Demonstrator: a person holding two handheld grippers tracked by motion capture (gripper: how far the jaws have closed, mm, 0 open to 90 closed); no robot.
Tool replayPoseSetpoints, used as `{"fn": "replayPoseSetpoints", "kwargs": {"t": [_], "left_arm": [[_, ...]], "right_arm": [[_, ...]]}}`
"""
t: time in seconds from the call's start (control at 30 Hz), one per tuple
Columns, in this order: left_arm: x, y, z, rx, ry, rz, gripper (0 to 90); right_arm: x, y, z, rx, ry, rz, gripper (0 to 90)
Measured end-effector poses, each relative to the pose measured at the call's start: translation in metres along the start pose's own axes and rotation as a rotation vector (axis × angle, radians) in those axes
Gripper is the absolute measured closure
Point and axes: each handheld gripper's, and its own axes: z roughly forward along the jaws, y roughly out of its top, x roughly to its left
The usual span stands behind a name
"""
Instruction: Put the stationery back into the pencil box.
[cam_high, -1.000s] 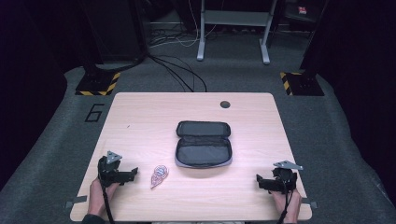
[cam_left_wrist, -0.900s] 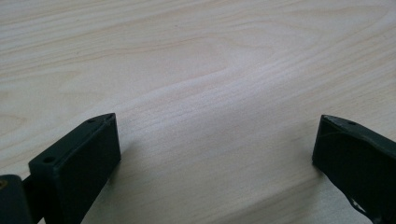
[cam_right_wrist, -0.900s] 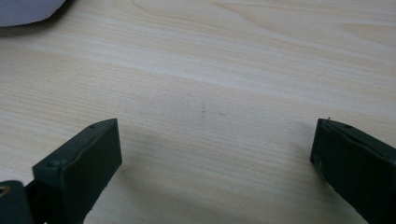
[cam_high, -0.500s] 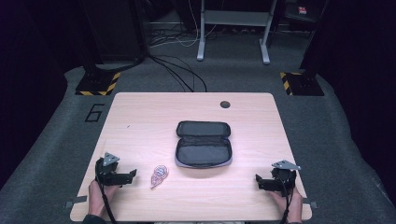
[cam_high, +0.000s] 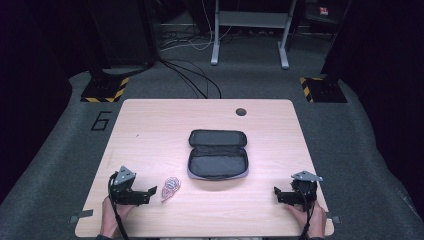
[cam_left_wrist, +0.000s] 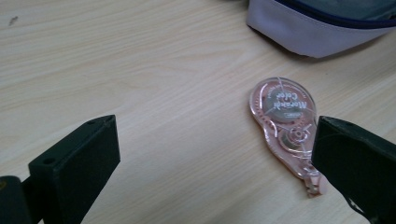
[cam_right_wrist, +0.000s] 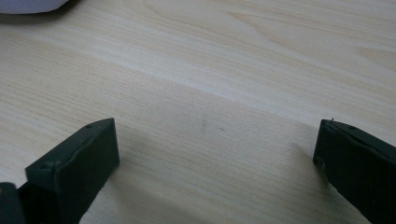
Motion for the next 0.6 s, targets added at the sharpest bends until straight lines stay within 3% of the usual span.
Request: {"fn": "replayPoseSetpoints", "kwargs": {"t": [0.27, 0.3, 0.47, 0.57, 0.6], "left_arm": [[-0.019, -0.003, 0.008, -0.015, -0.031, 0.000, 0.6], [-0.024, -0.004, 0.012, -0.034, -0.044, -0.015, 0.7], [-0.032, -0.005, 0.023, -0.016, -0.060, -0.042, 1.2], [-0.037, -0.005, 0.027, -0.014, -0.059, -0.035, 1.2], [-0.041, -0.005, 0.030, -0.002, -0.064, -0.011, 1.3]], "right_arm": [[0.001, 0.000, 0.000, -0.005, -0.001, 0.014, 0.0], [0.001, 0.000, 0.000, -0.005, -0.001, 0.013, 0.0], [0.001, 0.000, 0.000, -0.005, -0.001, 0.014, 0.0], [0.001, 0.000, 0.000, -0.005, -0.001, 0.014, 0.0], [0.001, 0.000, 0.000, -0.005, -0.001, 0.014, 0.0]]}}
